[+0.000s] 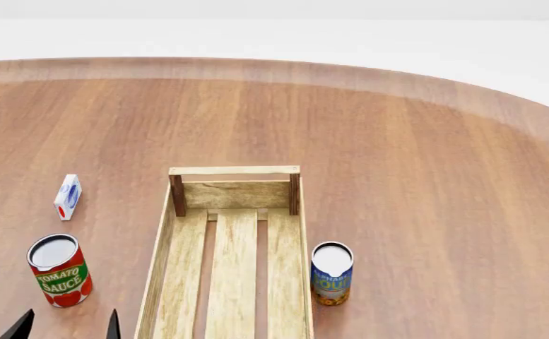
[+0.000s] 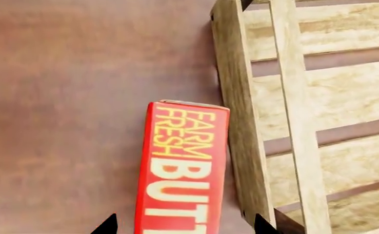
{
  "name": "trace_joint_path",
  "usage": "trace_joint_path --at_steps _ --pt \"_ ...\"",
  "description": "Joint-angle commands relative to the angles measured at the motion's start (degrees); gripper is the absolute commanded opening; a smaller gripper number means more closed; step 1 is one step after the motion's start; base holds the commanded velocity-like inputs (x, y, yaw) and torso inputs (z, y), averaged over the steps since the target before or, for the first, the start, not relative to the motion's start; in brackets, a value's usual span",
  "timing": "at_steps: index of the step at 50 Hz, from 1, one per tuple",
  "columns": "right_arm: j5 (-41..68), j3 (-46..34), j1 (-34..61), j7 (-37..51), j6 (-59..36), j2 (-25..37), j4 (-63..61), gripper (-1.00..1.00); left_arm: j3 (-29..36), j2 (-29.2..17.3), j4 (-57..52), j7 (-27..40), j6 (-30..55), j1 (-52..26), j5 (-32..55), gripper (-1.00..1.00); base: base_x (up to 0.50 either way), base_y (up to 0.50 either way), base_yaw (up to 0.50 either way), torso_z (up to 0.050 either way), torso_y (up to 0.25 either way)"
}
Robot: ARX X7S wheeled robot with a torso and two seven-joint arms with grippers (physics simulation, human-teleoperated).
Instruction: Pick up the butter and put it in the tray.
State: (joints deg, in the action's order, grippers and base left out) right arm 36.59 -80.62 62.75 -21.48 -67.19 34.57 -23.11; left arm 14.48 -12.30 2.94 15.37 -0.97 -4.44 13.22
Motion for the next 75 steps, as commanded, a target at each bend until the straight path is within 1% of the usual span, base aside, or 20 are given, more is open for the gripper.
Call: trace_joint_path --at_steps 1,28,43,53,54,64,68,71,74,75 --pt "-1.9 -2.0 -1.6 -0.9 3.7 0.3 3.3 1.0 0.3 -0.3 -0.3 0.3 0.0 0.2 0.2 1.0 0.0 0.0 0.0 0.0 0.0" --pt "-3.8 -3.6 -4.2 -2.2 9.2 0.6 8.7 1.0 1.0 -0.8 -0.9 1.0 -0.1 0.8 0.4 1.0 0.0 0.0 0.0 0.0 0.0" --pt "-5.7 -4.9 -6.6 -4.0 14.9 -0.6 15.3 1.0 1.4 -1.2 -1.3 1.3 0.2 0.8 0.6 1.0 0.0 0.0 0.0 0.0 0.0" --pt "-6.1 -5.2 -6.9 -4.5 16.2 -0.5 16.0 1.0 1.7 -1.3 -1.6 1.5 0.4 0.8 0.8 1.0 0.0 0.0 0.0 0.0 0.0" --pt "-6.2 -5.3 -6.9 -4.4 16.3 -0.4 15.6 -1.0 1.7 -1.3 -1.6 1.5 0.4 0.7 0.8 1.0 0.0 0.0 0.0 0.0 0.0" --pt "-6.2 -5.2 -6.9 -4.0 16.3 -0.1 14.8 -1.0 1.9 -1.4 -1.5 1.7 0.3 0.6 0.9 1.0 0.0 0.0 0.0 0.0 0.0" --pt "-5.6 -4.0 -7.2 -2.8 16.2 0.2 13.8 -1.0 2.0 -1.5 -1.5 1.7 0.3 0.6 1.0 1.0 0.0 0.0 0.0 0.0 0.0" --pt "-3.5 -2.0 -6.6 -1.4 13.9 0.8 10.9 -1.0 2.0 -1.5 -1.5 1.8 0.3 0.6 1.1 1.0 0.0 0.0 0.0 0.0 0.0" --pt "0.4 1.0 -5.4 0.3 9.4 1.6 6.5 -1.0 2.0 -1.6 -1.3 1.8 0.3 0.4 1.2 1.0 0.0 0.0 0.0 0.0 0.0" --pt "3.7 3.3 -4.1 1.3 5.4 2.1 3.9 -1.0 1.9 -1.6 -1.2 1.8 0.3 0.3 1.3 1.0 0.0 0.0 0.0 0.0 0.0"
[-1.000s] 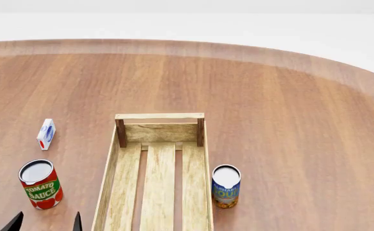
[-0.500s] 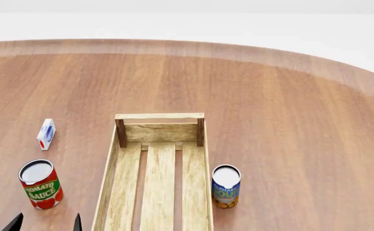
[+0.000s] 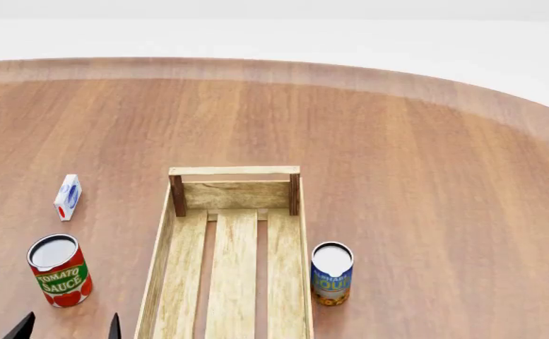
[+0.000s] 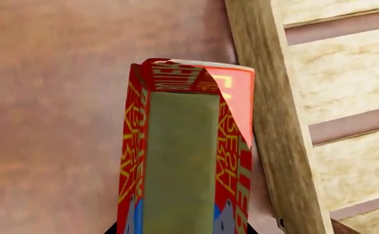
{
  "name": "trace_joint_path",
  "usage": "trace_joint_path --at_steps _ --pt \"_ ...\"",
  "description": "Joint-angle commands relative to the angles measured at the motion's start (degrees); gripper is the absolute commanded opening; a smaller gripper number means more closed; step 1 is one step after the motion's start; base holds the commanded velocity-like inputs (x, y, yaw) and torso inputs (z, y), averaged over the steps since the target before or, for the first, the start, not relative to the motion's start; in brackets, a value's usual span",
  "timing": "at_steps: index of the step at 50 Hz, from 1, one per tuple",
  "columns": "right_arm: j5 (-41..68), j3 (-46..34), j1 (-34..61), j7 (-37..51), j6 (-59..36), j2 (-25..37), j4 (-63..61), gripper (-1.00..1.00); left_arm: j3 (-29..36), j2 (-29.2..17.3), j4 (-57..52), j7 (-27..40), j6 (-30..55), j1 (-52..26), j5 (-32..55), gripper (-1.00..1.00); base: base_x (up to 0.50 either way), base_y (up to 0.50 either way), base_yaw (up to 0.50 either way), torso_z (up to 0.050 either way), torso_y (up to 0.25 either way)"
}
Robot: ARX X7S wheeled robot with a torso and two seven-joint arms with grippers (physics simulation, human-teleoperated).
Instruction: Pick up the butter and put it in the tray.
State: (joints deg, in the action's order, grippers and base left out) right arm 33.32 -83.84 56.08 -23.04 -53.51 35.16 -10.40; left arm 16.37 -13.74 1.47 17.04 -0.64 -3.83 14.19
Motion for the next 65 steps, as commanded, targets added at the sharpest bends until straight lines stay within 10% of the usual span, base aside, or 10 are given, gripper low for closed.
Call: trace_joint_path --at_steps 1,34,65 --pt "7.6 7.0 3.0 3.1 -9.1 1.8 -9.8 -1.0 0.0 -0.1 0.4 0.1 -0.1 -0.3 0.4 1.0 0.0 0.0 0.0 0.0 0.0" --pt "28.5 22.7 12.4 11.7 -28.0 5.3 -22.8 -1.0 0.6 -0.2 1.4 0.5 -0.9 -0.9 1.0 1.0 0.0 0.0 0.0 0.0 0.0" --pt "16.3 39.5 12.6 19.5 -3.9 -8.8 31.5 -1.0 0.9 -0.9 0.4 1.1 -0.9 -0.7 1.8 1.0 0.0 0.0 0.0 0.0 0.001"
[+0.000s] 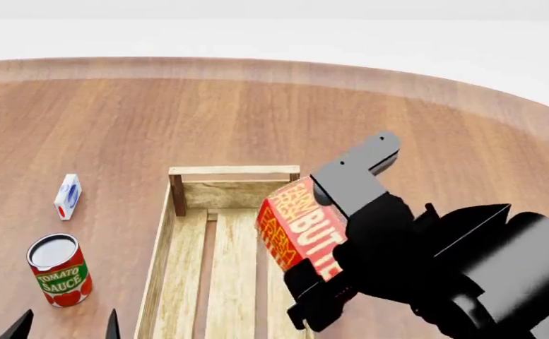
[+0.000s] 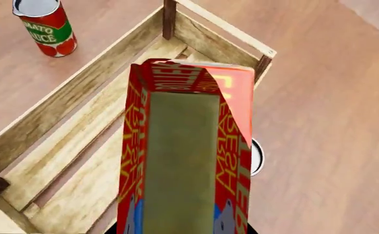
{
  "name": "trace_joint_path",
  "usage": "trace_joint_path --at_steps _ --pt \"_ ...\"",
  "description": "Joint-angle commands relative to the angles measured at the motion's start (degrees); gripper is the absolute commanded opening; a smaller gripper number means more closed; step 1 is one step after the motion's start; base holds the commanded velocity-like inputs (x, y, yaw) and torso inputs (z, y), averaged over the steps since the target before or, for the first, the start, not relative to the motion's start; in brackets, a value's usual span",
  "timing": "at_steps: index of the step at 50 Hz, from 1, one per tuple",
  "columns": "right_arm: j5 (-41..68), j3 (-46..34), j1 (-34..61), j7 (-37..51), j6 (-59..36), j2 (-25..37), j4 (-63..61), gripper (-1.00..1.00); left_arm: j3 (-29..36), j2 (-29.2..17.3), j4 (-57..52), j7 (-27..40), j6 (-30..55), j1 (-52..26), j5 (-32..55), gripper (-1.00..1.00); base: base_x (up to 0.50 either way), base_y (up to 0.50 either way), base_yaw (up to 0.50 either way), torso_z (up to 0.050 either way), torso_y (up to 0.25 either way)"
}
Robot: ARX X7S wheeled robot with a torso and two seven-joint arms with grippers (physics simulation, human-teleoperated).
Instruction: Pick up the butter and put it in the tray.
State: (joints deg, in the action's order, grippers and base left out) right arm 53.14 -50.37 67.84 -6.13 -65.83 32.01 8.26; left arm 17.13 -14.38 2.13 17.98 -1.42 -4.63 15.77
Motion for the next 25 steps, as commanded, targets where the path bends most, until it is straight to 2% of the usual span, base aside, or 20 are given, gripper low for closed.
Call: trace_joint_path --at_steps 1,8,13,25 --pt "-3.2 7.6 1.2 3.2 9.9 -7.5 16.3 -1.0 0.2 -0.2 -0.2 0.2 -0.1 0.1 0.2 1.0 0.0 0.0 0.0 0.0 0.0" --pt "-5.8 7.5 2.3 3.4 15.0 -13.2 24.4 -1.0 0.2 -0.4 -0.4 0.3 -0.3 0.3 0.4 1.0 0.0 0.0 0.0 0.0 0.001" --pt "-8.7 6.1 3.4 1.1 20.5 -19.7 35.2 -1.0 0.4 -0.4 -0.4 0.5 -0.6 0.5 0.2 1.0 0.0 0.0 0.0 0.0 0.0" --pt "-11.7 3.8 2.7 -3.8 28.8 -30.0 51.1 -1.0 0.9 -0.6 -0.9 0.8 -0.8 1.0 0.1 1.0 0.0 0.0 0.0 0.001 0.001"
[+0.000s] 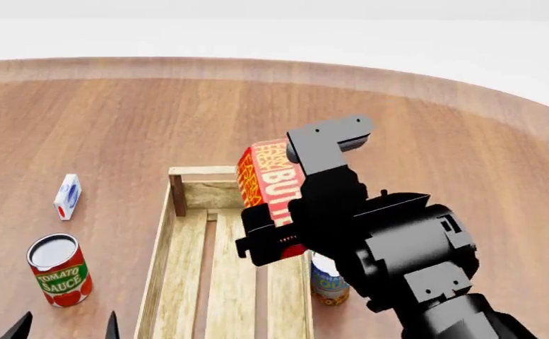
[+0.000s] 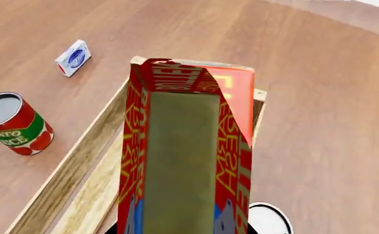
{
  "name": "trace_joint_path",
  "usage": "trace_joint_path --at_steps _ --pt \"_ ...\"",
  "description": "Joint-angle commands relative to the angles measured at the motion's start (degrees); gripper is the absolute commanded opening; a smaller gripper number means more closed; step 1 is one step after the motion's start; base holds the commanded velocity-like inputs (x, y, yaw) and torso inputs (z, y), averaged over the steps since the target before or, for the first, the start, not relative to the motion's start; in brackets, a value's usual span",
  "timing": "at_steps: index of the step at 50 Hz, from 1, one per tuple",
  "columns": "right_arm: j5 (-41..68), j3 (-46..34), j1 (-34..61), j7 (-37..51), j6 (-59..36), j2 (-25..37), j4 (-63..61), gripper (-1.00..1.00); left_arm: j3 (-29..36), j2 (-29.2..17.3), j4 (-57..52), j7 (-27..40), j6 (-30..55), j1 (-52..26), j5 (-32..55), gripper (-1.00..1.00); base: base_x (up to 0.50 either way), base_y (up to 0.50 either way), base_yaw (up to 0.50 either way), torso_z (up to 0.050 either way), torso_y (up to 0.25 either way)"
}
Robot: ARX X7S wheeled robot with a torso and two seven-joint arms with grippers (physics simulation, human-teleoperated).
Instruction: Pick up the butter and put it in the tray.
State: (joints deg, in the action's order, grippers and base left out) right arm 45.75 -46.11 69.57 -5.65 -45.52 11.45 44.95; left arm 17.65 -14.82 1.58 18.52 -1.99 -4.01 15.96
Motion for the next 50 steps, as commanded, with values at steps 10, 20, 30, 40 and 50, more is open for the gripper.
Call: trace_joint_path --at_steps 10,20,30,40,50 --pt "13.9 -20.0 2.7 -2.7 15.4 -11.4 21.6 -1.0 0.6 -0.3 -0.5 0.5 -0.2 0.2 0.0 1.0 0.0 0.0 0.0 0.0 0.001" --pt "31.6 -39.5 1.6 0.6 19.3 -11.4 22.2 -1.0 0.8 -0.6 -1.8 0.9 0.1 0.9 0.2 1.0 0.0 0.0 0.0 0.0 0.001" --pt "31.8 -42.4 -0.3 0.7 18.2 -11.4 20.9 -1.0 1.0 -0.6 -1.7 1.1 -0.3 1.1 0.2 1.0 0.0 0.0 0.0 0.0 0.001" --pt "27.1 -42.0 -2.6 0.1 16.6 -11.4 19.4 -1.0 1.5 -0.6 -1.2 1.1 -0.7 1.1 0.1 1.0 0.0 0.0 0.0 0.001 0.001" --pt "24.6 -41.6 -4.2 -0.6 15.2 -11.4 18.7 -1.0 2.0 -0.7 -1.4 1.1 -0.9 1.4 0.0 1.0 0.0 0.0 0.0 0.0 0.0"
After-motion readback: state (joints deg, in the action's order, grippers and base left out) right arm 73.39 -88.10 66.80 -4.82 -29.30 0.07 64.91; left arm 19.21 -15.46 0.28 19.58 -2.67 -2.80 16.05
